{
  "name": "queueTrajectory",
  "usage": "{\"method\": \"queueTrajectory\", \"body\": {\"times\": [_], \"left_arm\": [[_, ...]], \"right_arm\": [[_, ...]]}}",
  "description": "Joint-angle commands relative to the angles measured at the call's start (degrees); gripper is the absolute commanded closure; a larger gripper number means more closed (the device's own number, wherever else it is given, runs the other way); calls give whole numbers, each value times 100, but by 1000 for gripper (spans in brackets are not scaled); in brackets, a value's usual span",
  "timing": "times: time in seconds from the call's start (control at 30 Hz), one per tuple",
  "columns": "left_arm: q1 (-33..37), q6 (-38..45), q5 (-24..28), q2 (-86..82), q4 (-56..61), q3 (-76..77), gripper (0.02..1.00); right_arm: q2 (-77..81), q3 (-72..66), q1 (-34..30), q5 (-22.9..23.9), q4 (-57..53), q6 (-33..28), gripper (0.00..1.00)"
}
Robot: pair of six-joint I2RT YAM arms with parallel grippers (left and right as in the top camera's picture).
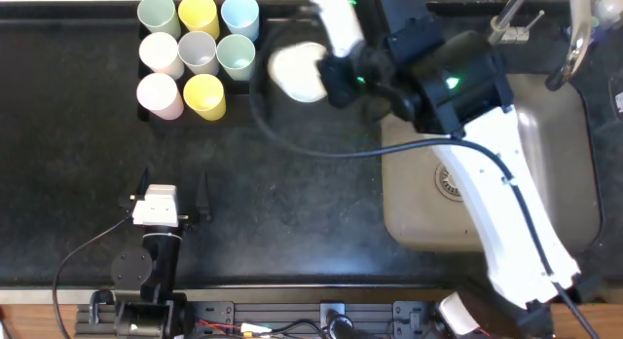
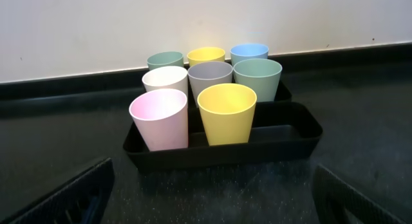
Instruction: Store Cups
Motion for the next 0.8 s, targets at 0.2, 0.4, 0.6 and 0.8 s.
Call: {"method": "queueTrajectory", "body": {"times": [0.2, 0.4, 0.6, 0.8], "left_arm": [[-57, -55, -22, -37, -13, -9, 20], [-57, -55, -22, -37, -13, -9, 20], [-57, -55, -22, -37, -13, -9, 20], [-57, -55, -22, -37, -13, -9, 23]], "right_arm": [[2520, 2002, 695, -146, -44, 404, 956], [3069, 2002, 717, 2, -22, 387, 958], [3346, 2002, 758, 0, 22, 343, 956], [3526, 2000, 756, 0, 87, 262, 956]]}}
